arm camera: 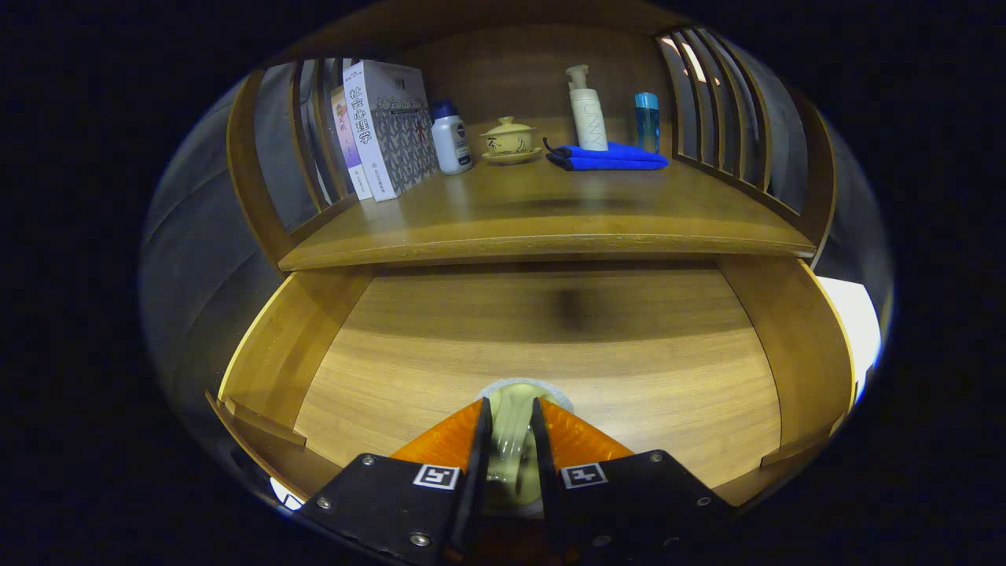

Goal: Pull open the drawer, take out the items inside it, and place them on the countertop above the cabinet.

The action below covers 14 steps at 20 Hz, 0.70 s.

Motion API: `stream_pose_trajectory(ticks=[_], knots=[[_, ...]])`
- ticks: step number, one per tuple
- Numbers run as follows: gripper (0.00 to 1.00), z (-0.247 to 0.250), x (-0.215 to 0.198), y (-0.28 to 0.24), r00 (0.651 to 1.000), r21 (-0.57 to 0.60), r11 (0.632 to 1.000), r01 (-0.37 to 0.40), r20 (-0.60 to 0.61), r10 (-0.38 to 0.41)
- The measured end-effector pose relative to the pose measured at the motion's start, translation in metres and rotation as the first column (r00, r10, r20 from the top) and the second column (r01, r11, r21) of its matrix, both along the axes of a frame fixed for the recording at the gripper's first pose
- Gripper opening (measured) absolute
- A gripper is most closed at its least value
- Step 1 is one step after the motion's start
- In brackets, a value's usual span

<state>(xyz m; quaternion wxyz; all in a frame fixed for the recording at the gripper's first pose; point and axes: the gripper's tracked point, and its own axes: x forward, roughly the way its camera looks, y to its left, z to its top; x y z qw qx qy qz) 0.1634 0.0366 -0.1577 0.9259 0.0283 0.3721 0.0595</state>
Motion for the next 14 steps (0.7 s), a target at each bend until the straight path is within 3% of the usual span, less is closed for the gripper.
stream_pose_trajectory(ticks=[2, 4, 14], knots=[[0.25, 0.001, 0.0, -0.001, 1.0, -0.001, 1.0, -0.005, 0.006, 0.005], [0.22, 0.004, 0.0, -0.001, 1.0, -0.007, 1.0, -0.006, 0.027, 0.006], [0.21, 0.045, 0.002, 0.0, 0.989, 0.032, 0.999, -0.021, 0.145, 0.017]])
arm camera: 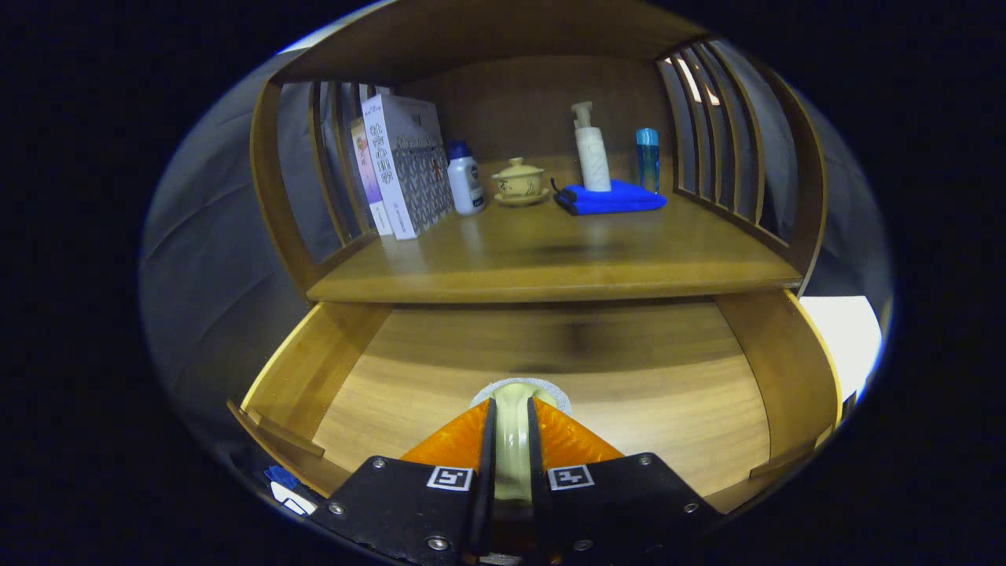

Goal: Pull open the drawer, take out the items inside it, and place them on the countertop above the cabinet.

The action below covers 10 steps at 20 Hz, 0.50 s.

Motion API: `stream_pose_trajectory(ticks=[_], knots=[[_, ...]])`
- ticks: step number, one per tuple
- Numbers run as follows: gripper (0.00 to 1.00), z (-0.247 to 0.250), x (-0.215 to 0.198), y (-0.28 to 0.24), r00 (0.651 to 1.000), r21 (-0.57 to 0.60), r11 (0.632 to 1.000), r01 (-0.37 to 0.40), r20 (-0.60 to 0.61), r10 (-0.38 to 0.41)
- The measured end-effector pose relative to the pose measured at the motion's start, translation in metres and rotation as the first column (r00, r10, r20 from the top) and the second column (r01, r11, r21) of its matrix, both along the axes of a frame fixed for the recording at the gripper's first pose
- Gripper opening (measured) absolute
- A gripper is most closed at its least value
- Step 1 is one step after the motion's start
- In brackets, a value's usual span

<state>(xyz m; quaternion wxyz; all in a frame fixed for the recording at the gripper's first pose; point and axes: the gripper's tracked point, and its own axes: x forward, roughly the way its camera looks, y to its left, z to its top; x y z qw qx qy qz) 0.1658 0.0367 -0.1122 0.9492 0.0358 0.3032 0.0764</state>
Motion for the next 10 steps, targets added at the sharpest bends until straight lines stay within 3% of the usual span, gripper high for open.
stream_pose_trajectory(ticks=[10], knots=[[0.21, 0.077, 0.015, -0.009, 0.991, 0.06, 0.998, 0.004, 0.136, -0.012]])
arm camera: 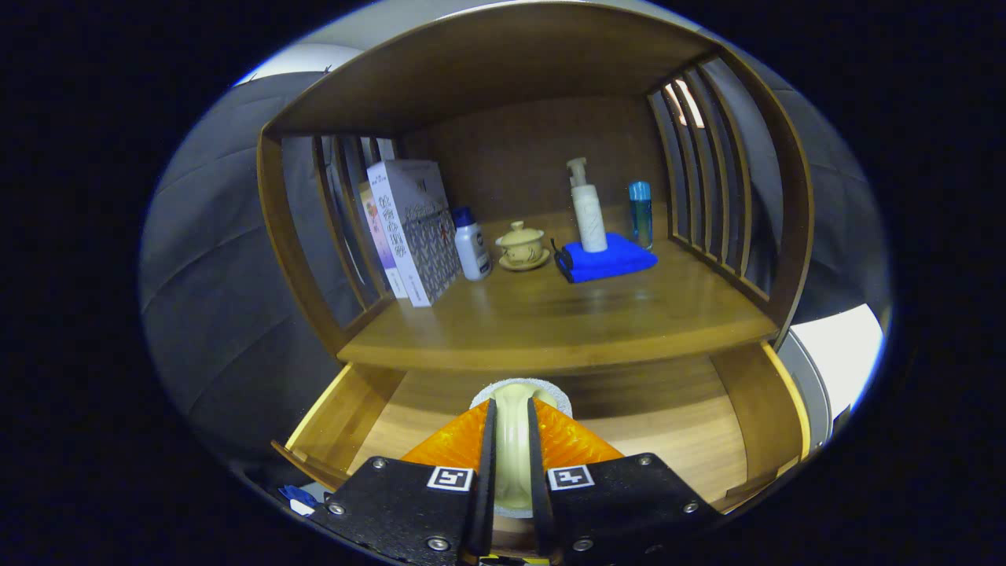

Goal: Pull open the drawer, take out the items inside it, and place them on the countertop above the cabinet.

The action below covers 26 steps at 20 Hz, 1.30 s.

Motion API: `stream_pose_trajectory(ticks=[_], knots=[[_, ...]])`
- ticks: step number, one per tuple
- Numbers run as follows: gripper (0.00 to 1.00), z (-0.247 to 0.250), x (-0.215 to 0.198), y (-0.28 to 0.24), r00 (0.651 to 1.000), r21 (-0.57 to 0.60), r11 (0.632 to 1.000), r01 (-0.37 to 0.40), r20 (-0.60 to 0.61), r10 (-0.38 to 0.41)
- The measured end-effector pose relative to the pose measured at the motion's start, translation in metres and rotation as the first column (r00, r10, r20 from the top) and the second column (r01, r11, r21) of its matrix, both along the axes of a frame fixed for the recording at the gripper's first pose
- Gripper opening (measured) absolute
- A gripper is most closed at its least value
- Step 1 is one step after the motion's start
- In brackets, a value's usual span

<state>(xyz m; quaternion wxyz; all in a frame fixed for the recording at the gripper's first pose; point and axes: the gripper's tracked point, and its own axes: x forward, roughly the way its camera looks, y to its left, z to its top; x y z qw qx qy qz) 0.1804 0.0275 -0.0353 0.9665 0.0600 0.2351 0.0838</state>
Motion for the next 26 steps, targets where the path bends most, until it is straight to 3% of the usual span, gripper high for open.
stream_pose_trajectory(ticks=[13, 26], knots=[[0.2, 0.038, 0.077, -0.013, 0.995, 0.051, 0.996, 0.074, 0.055, -0.077], [0.21, 0.03, 0.159, -0.016, 0.983, 0.048, 0.985, 0.165, 0.068, -0.168]])
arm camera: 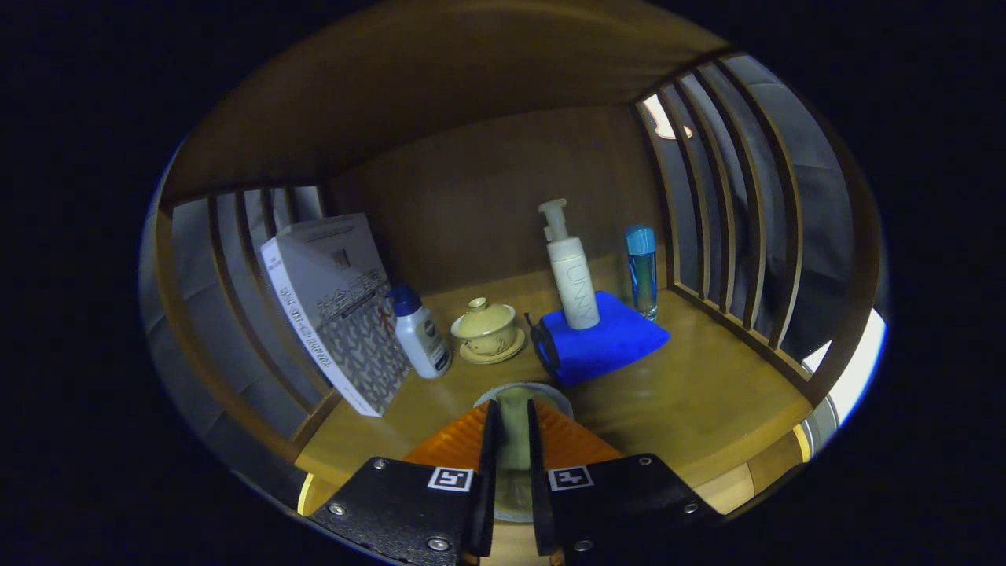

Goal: Pull open the drawer, take out the items inside it, and place them on the countertop above the cabinet.

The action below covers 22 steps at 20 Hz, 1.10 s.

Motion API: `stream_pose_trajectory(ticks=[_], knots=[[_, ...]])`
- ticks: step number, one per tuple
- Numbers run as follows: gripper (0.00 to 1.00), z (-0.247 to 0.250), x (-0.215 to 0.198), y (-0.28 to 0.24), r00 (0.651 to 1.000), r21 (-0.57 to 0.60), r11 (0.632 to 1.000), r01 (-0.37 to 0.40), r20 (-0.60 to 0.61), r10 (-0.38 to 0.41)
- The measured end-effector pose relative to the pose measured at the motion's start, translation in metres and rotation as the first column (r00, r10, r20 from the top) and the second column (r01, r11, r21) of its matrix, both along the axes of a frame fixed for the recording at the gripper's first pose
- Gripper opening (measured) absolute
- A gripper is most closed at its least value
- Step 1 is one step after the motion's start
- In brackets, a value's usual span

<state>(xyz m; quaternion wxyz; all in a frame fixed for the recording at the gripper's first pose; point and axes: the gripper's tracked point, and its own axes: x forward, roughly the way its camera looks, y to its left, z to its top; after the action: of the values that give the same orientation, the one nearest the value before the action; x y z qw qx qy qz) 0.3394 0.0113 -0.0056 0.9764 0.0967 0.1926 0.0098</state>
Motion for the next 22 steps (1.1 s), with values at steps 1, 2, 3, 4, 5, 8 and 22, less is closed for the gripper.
stream_pose_trajectory(ticks=[1, 2, 3, 4, 5, 8, 22], knots=[[0.21, -0.001, 0.004, -0.001, 1.0, -0.007, 1.0, 0.003, -0.004, -0.003], [0.21, -0.003, 0.007, 0.0, 1.0, -0.015, 1.0, 0.001, -0.01, -0.001], [0.21, -0.006, 0.012, 0.001, 1.0, -0.022, 1.0, -0.004, -0.017, 0.004], [0.22, -0.008, 0.013, 0.005, 1.0, -0.029, 0.999, -0.017, -0.02, 0.016], [0.23, -0.01, 0.013, 0.008, 0.999, -0.038, 0.999, -0.03, -0.024, 0.029], [0.51, -0.005, 0.008, 0.009, 0.999, -0.079, 0.996, -0.036, 0.005, 0.036], [0.94, 0.052, -0.126, 0.017, 0.963, -0.158, 0.986, -0.057, 0.253, 0.097]])
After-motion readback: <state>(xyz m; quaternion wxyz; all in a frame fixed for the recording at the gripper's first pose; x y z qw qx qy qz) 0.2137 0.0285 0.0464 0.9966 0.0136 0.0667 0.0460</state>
